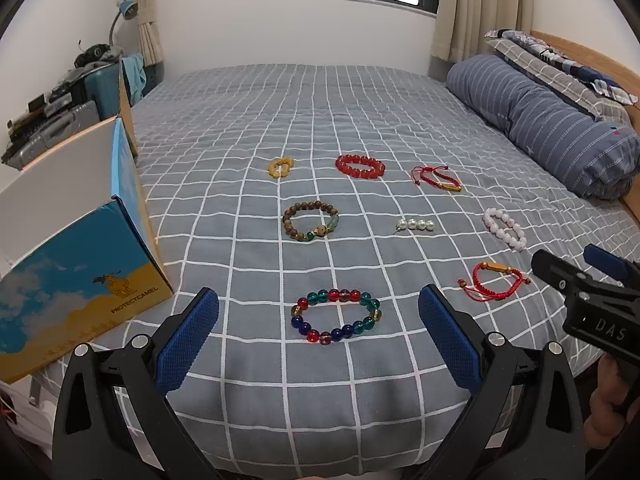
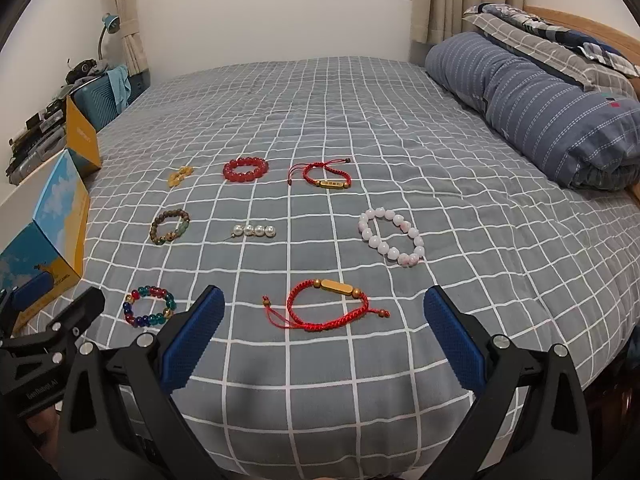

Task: Organize jewelry

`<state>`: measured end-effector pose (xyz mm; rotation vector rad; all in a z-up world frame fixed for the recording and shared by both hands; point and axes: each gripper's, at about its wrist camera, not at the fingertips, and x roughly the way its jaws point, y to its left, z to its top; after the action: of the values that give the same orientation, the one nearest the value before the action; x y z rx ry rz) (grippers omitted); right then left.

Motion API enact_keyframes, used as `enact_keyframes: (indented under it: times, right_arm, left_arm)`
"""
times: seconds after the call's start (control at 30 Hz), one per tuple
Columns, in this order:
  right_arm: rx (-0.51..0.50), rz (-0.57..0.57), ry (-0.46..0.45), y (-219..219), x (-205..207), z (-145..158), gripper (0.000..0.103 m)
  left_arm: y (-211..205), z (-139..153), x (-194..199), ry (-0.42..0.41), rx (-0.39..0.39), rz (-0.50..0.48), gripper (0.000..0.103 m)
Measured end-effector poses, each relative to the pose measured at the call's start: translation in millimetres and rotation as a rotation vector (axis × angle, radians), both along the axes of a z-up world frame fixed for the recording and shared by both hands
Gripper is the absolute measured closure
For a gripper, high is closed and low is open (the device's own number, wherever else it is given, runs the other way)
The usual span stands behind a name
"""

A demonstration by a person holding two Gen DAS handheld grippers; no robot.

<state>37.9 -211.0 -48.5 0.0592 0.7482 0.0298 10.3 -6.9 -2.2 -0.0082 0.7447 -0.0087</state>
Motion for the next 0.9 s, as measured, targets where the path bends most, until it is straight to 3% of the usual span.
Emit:
enact_keyframes:
  times: [0.9]
  right_arm:
    - [0.009, -0.017, 0.013, -0.8, 3.6, -1.7, 0.007]
  left_arm:
    - [7.9, -1.2, 4.6, 0.021, -0.013, 0.027, 0.006]
